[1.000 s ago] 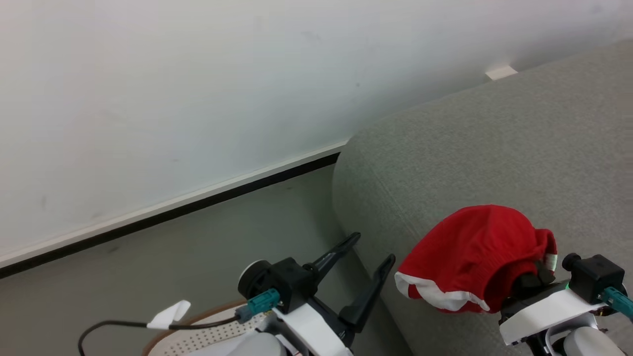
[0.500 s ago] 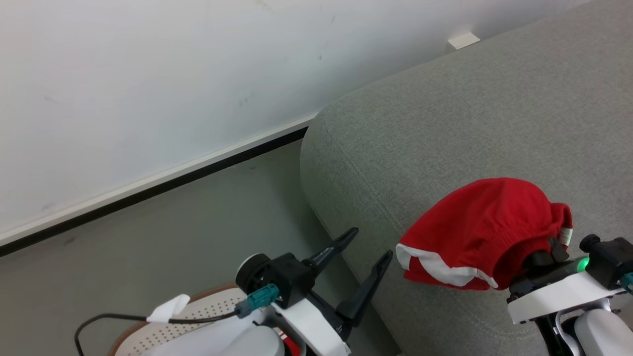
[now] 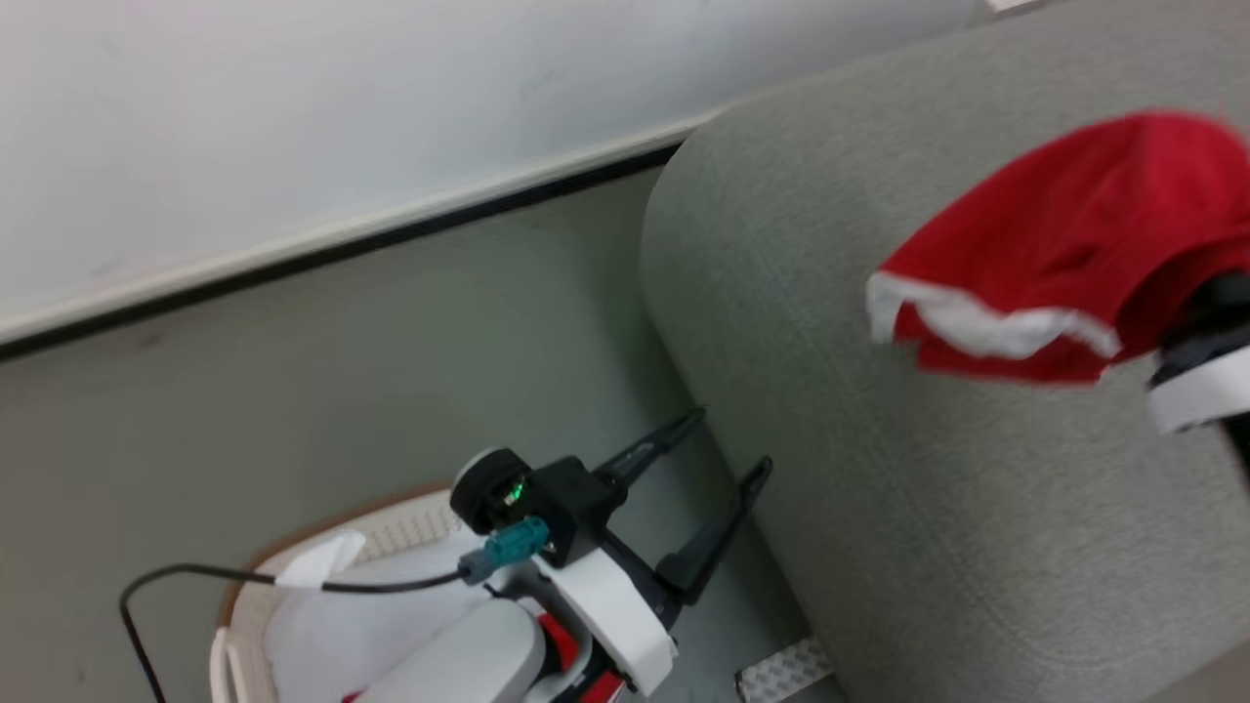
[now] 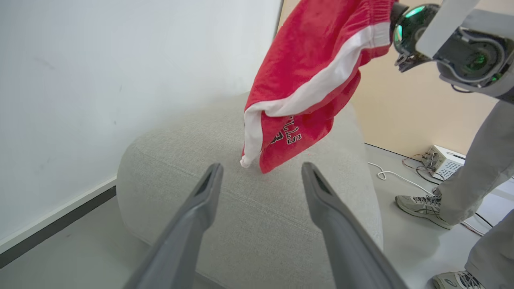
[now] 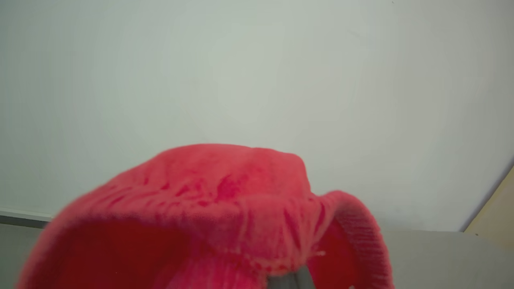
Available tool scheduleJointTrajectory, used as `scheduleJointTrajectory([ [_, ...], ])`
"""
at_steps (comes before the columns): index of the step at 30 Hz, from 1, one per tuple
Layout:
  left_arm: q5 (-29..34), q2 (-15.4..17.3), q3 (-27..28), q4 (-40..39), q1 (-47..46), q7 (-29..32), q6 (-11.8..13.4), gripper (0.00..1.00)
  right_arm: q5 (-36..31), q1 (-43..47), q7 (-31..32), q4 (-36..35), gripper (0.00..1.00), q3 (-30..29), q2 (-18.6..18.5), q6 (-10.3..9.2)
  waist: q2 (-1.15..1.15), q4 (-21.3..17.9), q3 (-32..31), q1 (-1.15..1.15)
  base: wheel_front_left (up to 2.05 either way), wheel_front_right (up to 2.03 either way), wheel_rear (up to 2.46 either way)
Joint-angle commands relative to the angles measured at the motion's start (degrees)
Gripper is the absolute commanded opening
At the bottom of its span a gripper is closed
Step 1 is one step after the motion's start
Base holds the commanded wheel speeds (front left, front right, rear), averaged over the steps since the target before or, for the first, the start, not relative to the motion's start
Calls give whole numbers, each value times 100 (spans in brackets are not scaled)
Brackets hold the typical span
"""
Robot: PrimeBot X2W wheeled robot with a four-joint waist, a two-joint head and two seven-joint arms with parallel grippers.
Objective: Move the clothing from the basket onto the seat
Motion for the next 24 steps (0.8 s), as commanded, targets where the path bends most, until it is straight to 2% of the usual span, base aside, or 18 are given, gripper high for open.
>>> scheduleJointTrajectory([
  [1,44,94,18,-65,-110,46,-1,100,11,-283,32,57,0,-43,-147,-12,0,333,463,-1,0,0,0],
  [7,103,264,74,-267,-313,143,-5,100,136,-1127,18,634,0,-273,-726,-12,0,772,1104,-1,0,0,0],
  [12,149,401,147,-391,-451,187,29,100,251,-1667,-91,1357,0,-630,-1058,-12,0,1095,1532,-1,0,0,0],
  [16,173,477,201,-506,-576,224,70,100,-36,-2038,-10,2015,0,-580,-1290,-12,0,1287,1846,-1,0,0,0],
  [20,181,593,329,-644,-626,229,178,100,-257,-2333,371,2754,0,-403,-1366,-12,0,1430,2103,-1,0,0,0],
  [24,169,705,387,-729,-626,265,233,100,-98,-2488,952,3371,0,-114,-1237,-12,0,1506,2285,-1,0,0,0],
])
